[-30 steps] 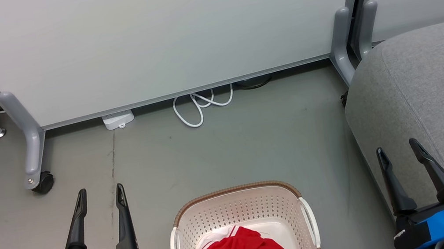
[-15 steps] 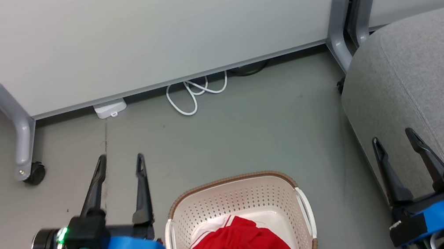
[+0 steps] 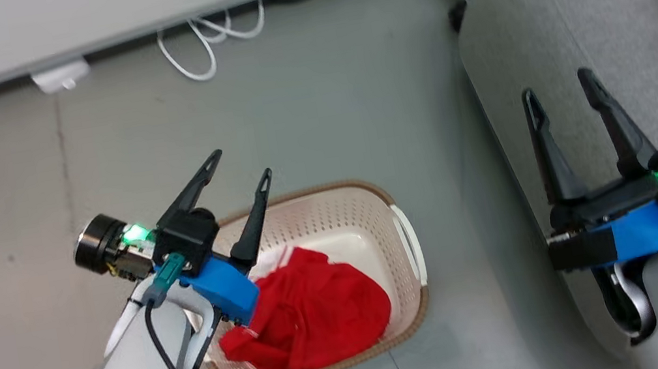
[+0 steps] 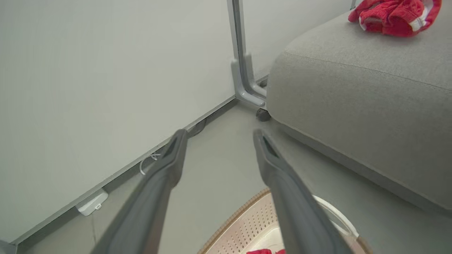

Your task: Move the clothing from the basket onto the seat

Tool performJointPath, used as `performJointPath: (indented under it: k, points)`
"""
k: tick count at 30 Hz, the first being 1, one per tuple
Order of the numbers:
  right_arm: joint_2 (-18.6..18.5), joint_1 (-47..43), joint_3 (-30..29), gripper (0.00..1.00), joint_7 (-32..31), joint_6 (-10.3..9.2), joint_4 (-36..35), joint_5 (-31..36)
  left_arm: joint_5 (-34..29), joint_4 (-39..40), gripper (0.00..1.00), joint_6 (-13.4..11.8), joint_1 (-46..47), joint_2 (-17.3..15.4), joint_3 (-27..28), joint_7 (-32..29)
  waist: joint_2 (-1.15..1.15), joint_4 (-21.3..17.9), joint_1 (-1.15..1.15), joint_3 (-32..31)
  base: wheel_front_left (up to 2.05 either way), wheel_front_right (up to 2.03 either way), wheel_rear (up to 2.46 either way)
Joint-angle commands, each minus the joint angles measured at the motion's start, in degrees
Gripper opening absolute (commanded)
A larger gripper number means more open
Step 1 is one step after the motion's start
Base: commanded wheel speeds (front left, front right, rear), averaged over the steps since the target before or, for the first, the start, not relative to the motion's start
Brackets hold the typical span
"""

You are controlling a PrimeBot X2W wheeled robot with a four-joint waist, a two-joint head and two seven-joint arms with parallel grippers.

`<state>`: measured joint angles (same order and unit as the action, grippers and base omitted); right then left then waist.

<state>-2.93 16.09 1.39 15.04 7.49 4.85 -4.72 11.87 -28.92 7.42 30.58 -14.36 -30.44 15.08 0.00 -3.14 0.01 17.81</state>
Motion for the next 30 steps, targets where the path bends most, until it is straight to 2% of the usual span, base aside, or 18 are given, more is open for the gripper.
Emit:
performJointPath:
  k: [1,5,13,15,21,25,30]
  points:
    - [0.08,2.11,0.25,1.00,0.22,0.01,-0.58,-0.40,1.04,-2.67,1.00,0.07,3.33,-1.21,-3.61,0.14,0.00,-3.50,-0.01,6.71,0.00,0.00,0.00]
    - [0.08,4.59,0.70,1.00,0.22,0.01,-1.37,-0.59,3.88,-9.67,1.00,0.07,8.29,-2.74,-11.71,0.14,0.00,-4.83,-0.01,11.25,0.00,0.00,0.00]
    - [0.08,8.77,1.03,1.00,0.22,0.01,-3.16,-0.98,8.78,-21.98,1.00,0.07,17.84,-2.30,-26.49,-1.60,0.00,-6.80,-0.01,19.40,0.00,0.00,0.00]
    - [0.09,9.33,1.17,1.00,0.22,0.01,-3.44,-1.06,9.41,-23.21,1.00,0.07,18.63,-2.22,-28.21,-2.15,0.00,-7.07,-0.01,20.41,0.00,0.00,0.00]
    - [0.09,12.30,2.10,1.00,0.21,0.01,-5.47,-1.45,12.43,-28.18,1.00,0.07,24.24,-2.35,-38.10,-6.07,0.00,-8.51,-0.01,26.87,0.00,0.00,0.00]
    - [0.09,13.58,2.66,1.00,0.22,0.01,-7.02,-1.48,13.35,-31.40,1.00,0.06,26.90,-2.58,-41.49,-10.38,0.00,-9.33,-0.01,30.63,0.00,0.00,0.00]
    - [0.09,14.41,2.95,1.00,0.22,0.01,-9.32,-1.57,12.36,-33.66,1.00,0.06,29.30,-2.86,-42.71,-13.27,0.00,-10.39,-0.01,34.83,0.00,0.00,0.00]
